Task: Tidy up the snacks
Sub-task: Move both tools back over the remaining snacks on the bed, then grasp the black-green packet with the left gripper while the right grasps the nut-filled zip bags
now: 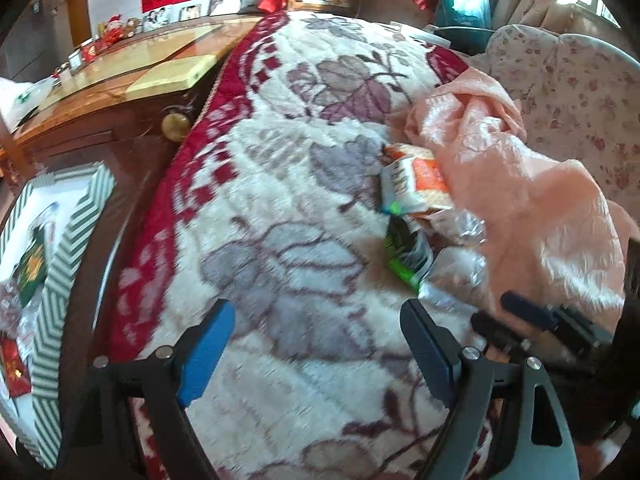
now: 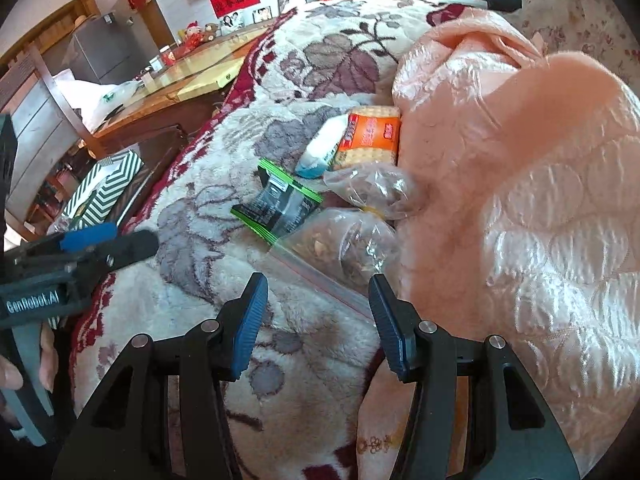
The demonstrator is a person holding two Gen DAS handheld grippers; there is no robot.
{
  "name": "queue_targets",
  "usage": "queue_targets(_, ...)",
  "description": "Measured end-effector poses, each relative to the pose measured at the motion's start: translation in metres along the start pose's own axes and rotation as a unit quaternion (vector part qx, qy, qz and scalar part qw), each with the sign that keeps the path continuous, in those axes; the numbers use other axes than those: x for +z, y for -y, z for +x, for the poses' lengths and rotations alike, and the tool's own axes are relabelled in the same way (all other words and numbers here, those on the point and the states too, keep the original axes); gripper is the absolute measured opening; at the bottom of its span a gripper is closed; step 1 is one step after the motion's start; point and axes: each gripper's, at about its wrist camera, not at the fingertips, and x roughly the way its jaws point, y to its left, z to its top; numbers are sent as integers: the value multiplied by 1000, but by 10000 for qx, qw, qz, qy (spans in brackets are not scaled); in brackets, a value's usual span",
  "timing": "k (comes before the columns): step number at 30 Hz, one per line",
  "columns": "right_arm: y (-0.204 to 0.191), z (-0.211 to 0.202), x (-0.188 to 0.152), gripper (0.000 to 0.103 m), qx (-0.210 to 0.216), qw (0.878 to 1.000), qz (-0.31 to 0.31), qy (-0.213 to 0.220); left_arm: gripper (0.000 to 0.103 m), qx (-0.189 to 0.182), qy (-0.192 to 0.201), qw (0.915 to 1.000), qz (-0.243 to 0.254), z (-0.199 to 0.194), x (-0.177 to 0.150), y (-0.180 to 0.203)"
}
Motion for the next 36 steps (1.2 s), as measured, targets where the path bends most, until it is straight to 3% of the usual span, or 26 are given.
queue_targets(18, 13, 13, 0, 54, 73, 9991, 351, -233, 87, -601, -589, 9960, 312, 79, 42, 54)
queue_targets(20, 15, 14, 0, 54, 84, 9990, 387, -227, 76, -668, -597, 9957, 214, 83, 42, 48)
queue_targets(21, 15, 14, 1, 54, 83, 9989, 398, -219, 57, -742, -647, 9950, 178, 86, 42, 45)
queue_targets(22, 15, 15, 1, 54, 71, 9989, 411, -208, 45, -798, -719, 9941, 155, 88, 41, 42)
queue_targets(25, 16, 18, 4, 54, -15, 9990, 422, -177, 35, -918, -660, 9935, 97, 85, 39, 35)
queue_targets(27, 17, 20, 7, 54, -67, 9990, 421, -147, 29, -919, -594, 9939, 144, 79, 38, 33)
queue_targets(34, 22, 44, 20, 61, -254, 9981, 507, -226, 29, -812, -507, 9953, 147, 59, 20, 15)
queue_targets(36, 25, 56, 21, 62, -76, 9975, 605, -345, 29, -818, -480, 9954, 101, 54, 16, 10)
